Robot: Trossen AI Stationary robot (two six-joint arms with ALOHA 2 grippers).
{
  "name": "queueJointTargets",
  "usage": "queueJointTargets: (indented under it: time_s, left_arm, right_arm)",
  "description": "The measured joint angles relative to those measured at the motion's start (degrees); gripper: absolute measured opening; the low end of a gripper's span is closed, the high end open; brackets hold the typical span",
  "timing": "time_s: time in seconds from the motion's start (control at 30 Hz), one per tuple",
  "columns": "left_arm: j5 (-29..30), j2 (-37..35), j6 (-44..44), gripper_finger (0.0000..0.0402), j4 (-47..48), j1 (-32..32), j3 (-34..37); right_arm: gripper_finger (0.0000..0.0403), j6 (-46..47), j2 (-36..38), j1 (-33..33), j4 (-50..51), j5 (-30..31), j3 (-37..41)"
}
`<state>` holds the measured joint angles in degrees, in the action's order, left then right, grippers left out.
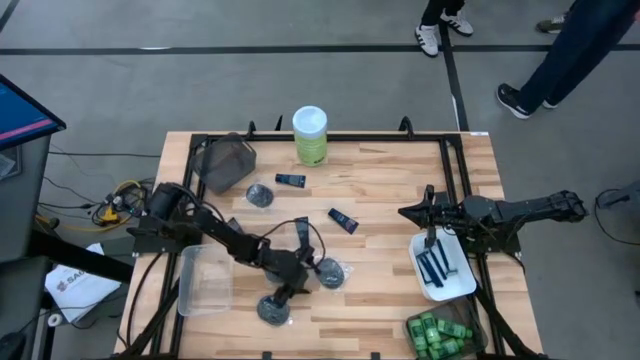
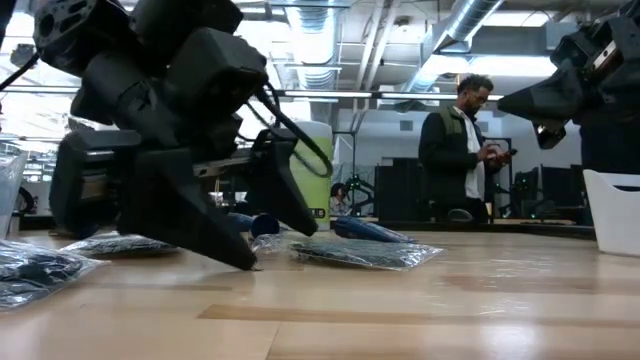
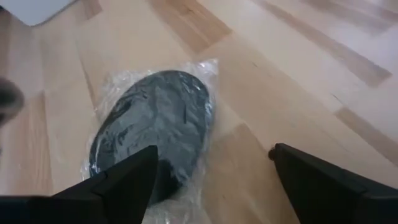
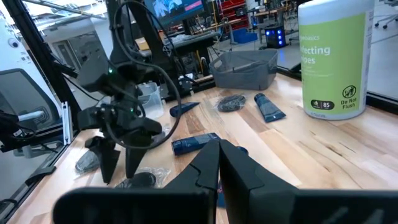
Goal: Pick & Place Travel size toiletries
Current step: Put the black hairbrush into the transparent bin
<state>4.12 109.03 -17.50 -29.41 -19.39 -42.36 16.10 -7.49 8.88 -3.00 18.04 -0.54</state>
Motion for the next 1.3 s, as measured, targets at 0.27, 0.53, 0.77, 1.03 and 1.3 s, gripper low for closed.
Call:
queueJointTargets:
  time_s: [0.27,0.53,0.77,1.03,1.3]
  left_arm:
    - [5.1,0.0,-0.1,0.0273,0.4,0.2,0.0]
    - [7.8,0.5,-0.3,0.016,0.7,0.4,0.0]
    - [9.5,0.6,-0.6,0.0063,0.9,0.6,0.1]
    - [8.4,-0.1,-0.4,0.0005,1.7,0.6,0.3]
    - [7.9,-9.5,-0.1,0.0003,1.7,0.6,0.3]
  right_arm:
    - [0.0005,0.0,0.0,0.0,0.0,0.0,0.0]
    - [0.0005,0.0,0.0,0.0,0.0,0.0,0.0]
    - [0.0005,0.0,0.0,0.0,0.0,0.0,0.0]
    - [0.0005,0.0,0.0,0.0,0.0,0.0,0.0]
    - [0.0005,0.0,0.0,0.0,0.0,0.0,0.0]
